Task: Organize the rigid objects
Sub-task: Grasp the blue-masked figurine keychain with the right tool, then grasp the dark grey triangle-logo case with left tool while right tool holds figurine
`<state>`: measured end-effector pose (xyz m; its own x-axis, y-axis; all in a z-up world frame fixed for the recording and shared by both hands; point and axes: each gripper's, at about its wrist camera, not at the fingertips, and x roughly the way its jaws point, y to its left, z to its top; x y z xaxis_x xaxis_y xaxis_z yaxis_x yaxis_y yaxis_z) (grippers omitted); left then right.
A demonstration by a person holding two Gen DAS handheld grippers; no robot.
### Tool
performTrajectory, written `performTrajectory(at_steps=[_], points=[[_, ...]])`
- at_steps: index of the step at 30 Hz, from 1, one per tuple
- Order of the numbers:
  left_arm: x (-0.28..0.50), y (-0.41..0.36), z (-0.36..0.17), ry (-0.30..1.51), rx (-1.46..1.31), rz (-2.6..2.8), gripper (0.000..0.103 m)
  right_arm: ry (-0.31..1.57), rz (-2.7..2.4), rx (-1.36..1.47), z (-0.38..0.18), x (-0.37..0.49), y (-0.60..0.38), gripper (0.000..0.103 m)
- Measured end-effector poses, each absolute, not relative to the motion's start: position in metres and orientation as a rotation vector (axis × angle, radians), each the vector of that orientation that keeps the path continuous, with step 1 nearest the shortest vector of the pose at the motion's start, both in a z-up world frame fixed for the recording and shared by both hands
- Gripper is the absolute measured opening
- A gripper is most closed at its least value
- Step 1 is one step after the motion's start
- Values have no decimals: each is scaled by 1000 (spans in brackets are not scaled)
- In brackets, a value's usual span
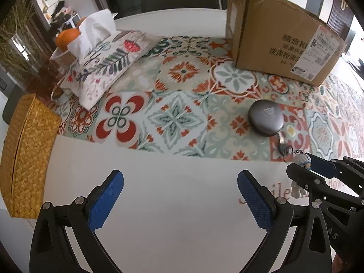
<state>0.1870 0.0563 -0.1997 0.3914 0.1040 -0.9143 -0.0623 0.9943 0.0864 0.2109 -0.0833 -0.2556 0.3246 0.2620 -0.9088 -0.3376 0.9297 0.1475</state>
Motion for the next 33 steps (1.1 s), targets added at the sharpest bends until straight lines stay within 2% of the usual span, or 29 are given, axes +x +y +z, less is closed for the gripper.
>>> performTrajectory(at_steps=[25, 33], points=[[248, -20, -185, 1119, 60, -184, 98, 1017, 223, -22, -208, 226, -149, 28], [270, -36, -213, 1185, 77, -206, 89, 1043, 182, -11, -223, 240, -164, 28]])
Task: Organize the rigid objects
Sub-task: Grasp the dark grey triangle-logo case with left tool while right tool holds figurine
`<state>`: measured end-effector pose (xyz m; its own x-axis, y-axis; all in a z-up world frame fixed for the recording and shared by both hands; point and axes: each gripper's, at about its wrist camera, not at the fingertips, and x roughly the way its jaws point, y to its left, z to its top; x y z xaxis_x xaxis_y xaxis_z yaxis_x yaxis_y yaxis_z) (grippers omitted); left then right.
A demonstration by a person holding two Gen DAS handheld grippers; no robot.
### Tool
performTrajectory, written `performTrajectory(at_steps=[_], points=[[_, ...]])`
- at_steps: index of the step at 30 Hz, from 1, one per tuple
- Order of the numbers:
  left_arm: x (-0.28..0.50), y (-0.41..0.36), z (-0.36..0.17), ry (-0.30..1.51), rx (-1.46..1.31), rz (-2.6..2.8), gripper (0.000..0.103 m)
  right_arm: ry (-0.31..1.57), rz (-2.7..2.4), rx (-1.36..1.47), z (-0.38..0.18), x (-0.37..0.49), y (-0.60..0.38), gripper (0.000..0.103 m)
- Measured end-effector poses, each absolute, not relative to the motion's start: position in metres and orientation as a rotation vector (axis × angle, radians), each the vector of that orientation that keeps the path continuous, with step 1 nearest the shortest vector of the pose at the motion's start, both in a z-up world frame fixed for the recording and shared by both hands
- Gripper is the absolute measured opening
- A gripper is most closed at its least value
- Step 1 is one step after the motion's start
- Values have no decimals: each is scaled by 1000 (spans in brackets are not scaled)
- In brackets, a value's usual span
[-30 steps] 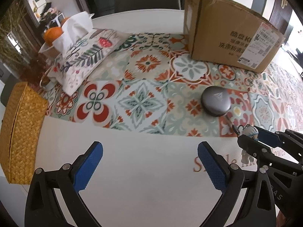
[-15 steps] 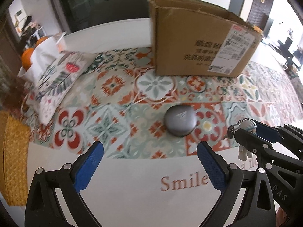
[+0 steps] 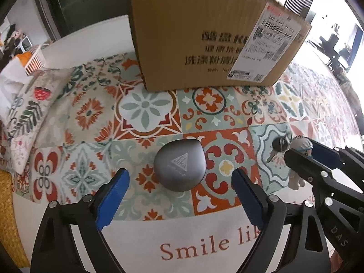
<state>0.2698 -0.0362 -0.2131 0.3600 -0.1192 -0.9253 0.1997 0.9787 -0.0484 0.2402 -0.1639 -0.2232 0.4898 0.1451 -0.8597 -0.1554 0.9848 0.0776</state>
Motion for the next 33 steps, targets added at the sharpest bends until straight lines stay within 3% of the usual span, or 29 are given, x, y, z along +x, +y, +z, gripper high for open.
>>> performTrajectory(at_steps=[15, 19, 33], points=[[288, -43, -238, 1248, 97, -212, 69, 1085, 170, 9, -246, 256, -164, 28], [287, -43, -239, 1245, 90, -216, 56, 1088, 173, 11, -247, 258, -163, 28], [272, -33, -222, 1194, 55, -211, 55, 1067, 188, -4, -236, 251, -160, 28]])
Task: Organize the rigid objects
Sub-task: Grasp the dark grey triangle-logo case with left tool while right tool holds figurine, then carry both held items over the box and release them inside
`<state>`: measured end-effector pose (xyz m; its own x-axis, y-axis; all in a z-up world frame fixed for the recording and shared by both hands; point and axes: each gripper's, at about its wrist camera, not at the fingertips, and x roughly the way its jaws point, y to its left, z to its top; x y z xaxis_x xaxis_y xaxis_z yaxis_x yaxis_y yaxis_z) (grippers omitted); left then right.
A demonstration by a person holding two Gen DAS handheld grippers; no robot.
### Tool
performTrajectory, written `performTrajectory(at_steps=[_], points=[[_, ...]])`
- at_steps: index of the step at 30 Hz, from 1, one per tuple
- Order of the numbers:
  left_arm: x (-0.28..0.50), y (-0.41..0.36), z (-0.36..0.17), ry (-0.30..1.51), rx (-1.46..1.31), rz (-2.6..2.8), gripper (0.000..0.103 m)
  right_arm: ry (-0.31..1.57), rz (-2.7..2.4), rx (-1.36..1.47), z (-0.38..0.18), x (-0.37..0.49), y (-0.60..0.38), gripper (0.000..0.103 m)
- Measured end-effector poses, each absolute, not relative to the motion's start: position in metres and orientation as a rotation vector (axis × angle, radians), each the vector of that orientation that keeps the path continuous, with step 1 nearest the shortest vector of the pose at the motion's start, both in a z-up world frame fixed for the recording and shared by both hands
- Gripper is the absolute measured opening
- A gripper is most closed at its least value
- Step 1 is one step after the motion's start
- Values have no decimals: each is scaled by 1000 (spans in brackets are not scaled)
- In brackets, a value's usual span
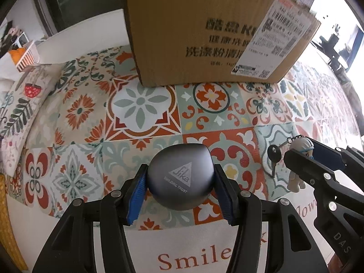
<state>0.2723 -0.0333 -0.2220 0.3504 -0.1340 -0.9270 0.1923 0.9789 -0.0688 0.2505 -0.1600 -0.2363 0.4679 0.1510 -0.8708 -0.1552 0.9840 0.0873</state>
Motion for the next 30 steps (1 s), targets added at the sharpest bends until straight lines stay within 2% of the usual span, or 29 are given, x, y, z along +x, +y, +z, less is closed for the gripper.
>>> performTrajectory(at_steps=[30], points=[[249, -24, -90, 914, 20, -188, 55, 836, 248, 21, -132, 226, -165, 28]])
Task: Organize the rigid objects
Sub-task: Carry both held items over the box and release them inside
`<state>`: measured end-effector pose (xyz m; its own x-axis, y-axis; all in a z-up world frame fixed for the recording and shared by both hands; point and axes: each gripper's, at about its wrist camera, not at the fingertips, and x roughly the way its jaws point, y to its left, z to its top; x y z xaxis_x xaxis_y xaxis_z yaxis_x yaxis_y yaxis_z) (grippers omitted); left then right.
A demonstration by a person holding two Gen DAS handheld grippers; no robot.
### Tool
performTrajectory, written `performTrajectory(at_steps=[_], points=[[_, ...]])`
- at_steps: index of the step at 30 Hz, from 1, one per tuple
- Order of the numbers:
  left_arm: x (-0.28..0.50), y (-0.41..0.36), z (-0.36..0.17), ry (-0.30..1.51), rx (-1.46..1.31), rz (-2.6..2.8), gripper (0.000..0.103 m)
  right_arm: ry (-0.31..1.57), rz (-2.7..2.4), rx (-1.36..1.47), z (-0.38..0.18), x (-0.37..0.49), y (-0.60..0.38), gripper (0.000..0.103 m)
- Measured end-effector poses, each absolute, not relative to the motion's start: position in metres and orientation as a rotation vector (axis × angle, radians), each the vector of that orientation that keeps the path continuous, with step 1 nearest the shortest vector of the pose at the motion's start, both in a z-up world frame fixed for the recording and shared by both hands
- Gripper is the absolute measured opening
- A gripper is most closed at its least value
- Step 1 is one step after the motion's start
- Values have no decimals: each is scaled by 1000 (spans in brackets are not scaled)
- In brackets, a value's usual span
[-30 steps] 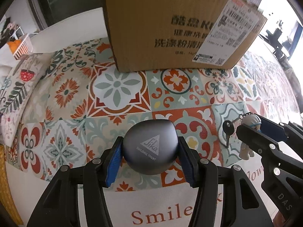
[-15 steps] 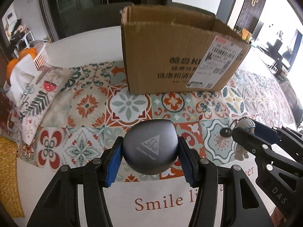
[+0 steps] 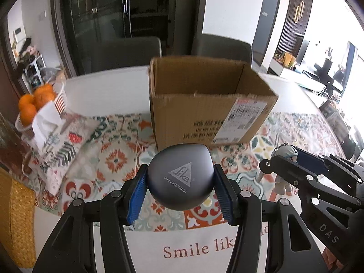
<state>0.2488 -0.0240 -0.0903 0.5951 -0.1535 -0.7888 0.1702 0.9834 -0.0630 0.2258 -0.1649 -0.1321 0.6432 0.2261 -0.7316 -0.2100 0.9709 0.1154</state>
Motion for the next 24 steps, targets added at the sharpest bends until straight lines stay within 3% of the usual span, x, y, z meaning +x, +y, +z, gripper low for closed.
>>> performTrajectory(at_steps=[24], points=[[293, -38, -18, 752, 43, -208, 55, 633, 249, 3, -58, 263, -175, 28]])
